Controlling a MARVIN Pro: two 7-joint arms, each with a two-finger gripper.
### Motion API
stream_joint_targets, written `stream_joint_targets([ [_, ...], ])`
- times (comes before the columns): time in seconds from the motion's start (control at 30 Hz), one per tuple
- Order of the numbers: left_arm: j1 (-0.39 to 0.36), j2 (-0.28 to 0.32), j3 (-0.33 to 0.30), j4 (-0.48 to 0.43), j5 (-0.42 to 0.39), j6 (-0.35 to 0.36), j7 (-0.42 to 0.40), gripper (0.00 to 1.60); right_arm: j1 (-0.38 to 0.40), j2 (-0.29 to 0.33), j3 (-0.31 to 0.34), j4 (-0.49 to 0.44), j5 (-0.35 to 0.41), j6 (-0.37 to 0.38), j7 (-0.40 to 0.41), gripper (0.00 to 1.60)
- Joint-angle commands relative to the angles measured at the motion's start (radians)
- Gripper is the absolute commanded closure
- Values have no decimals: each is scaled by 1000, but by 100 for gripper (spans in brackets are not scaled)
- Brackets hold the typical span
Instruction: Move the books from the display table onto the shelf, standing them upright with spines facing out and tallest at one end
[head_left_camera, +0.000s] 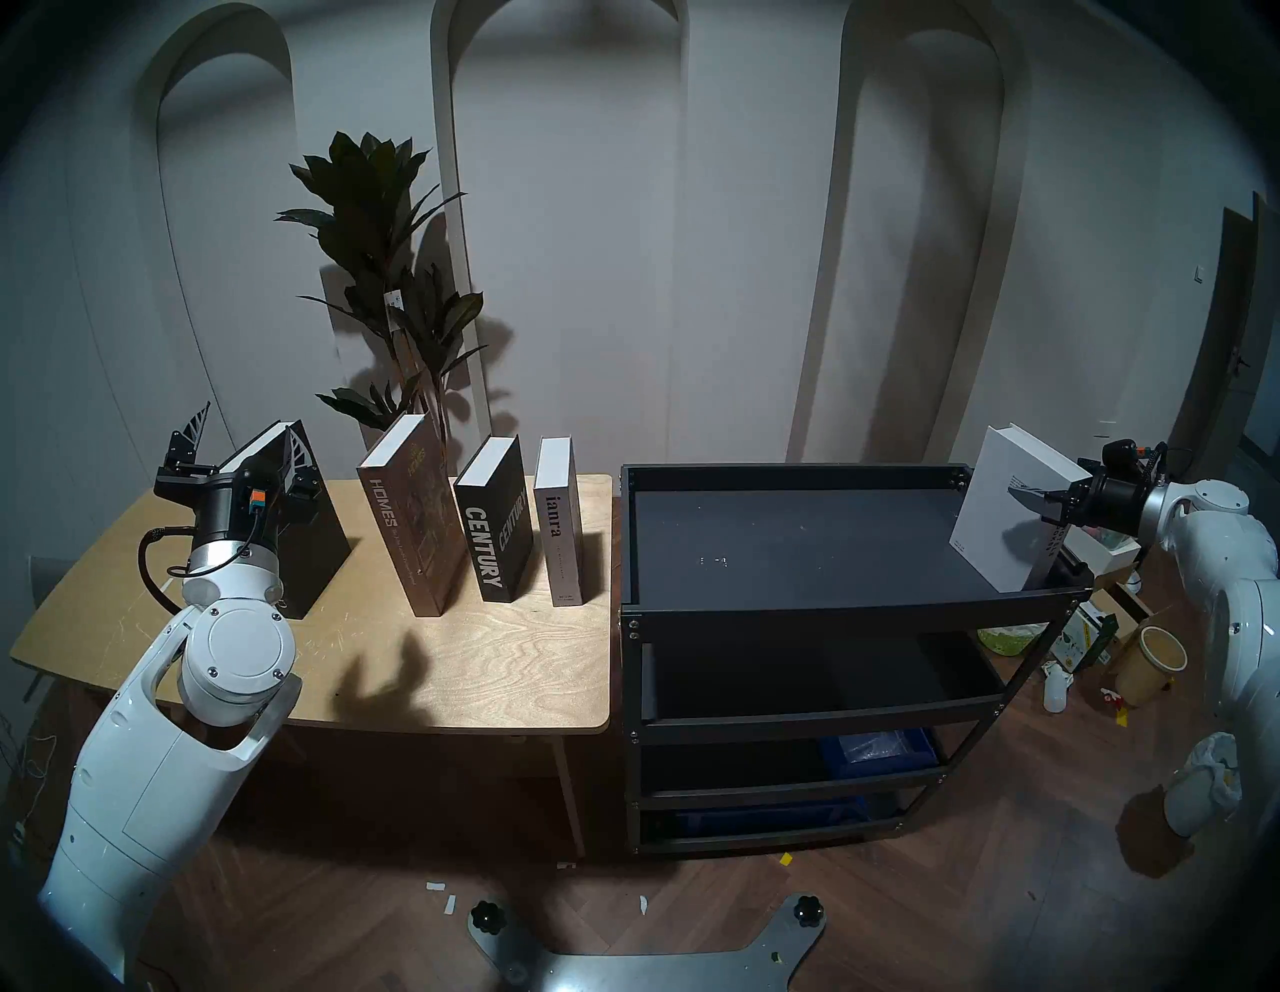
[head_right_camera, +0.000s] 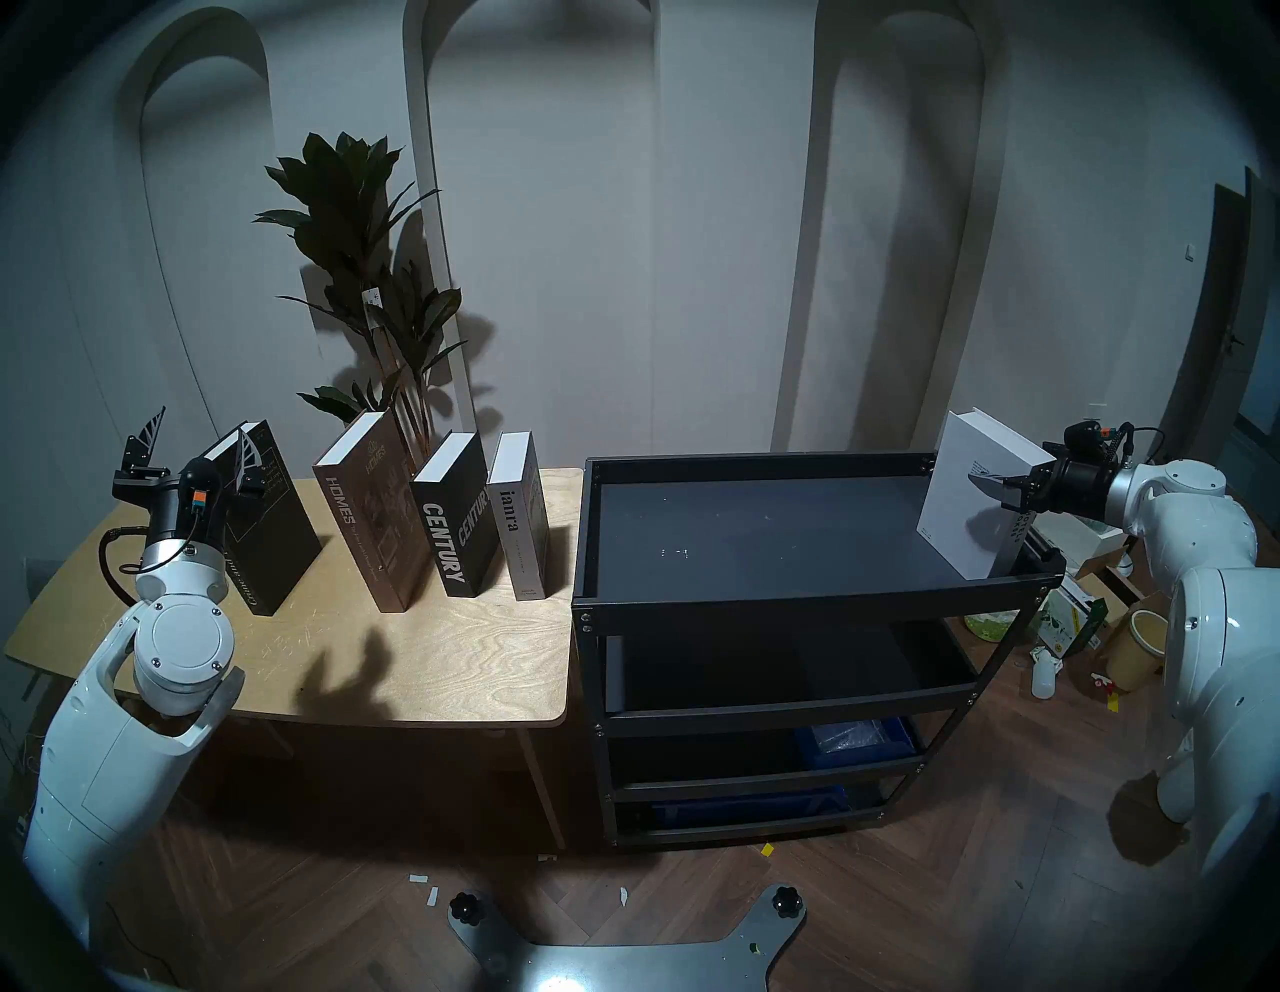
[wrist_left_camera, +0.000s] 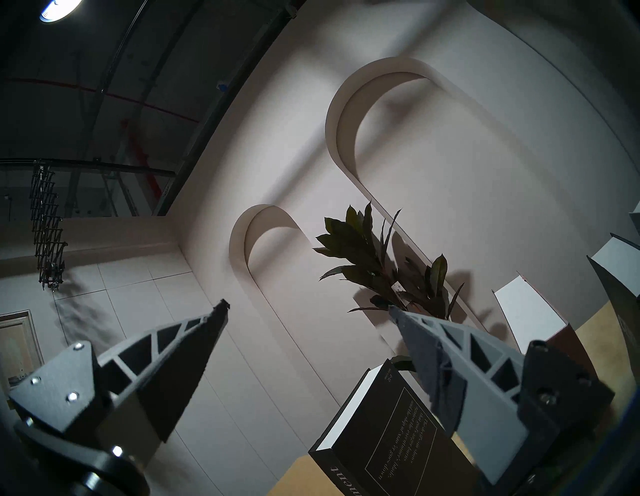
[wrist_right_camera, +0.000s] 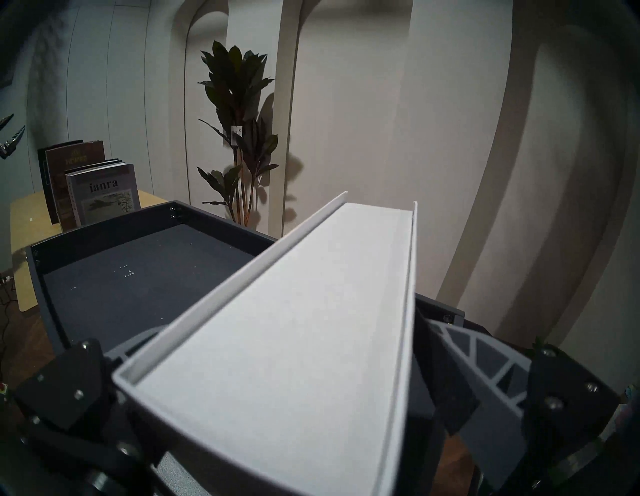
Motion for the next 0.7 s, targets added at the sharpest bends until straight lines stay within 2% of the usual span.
stream_joint_targets([
  [0.0,-25,8,-7,-4,6,-7,3,0,57,31,48,-5,46,10,6,0],
  [0.27,-35,11,0,-2,9,-5,-5,0,80,44,88,-20,72,10,35,0],
  [0.67,-39,9,2,-13,7,-5,-8,0,206,31,168,-129,136,6,82,0],
])
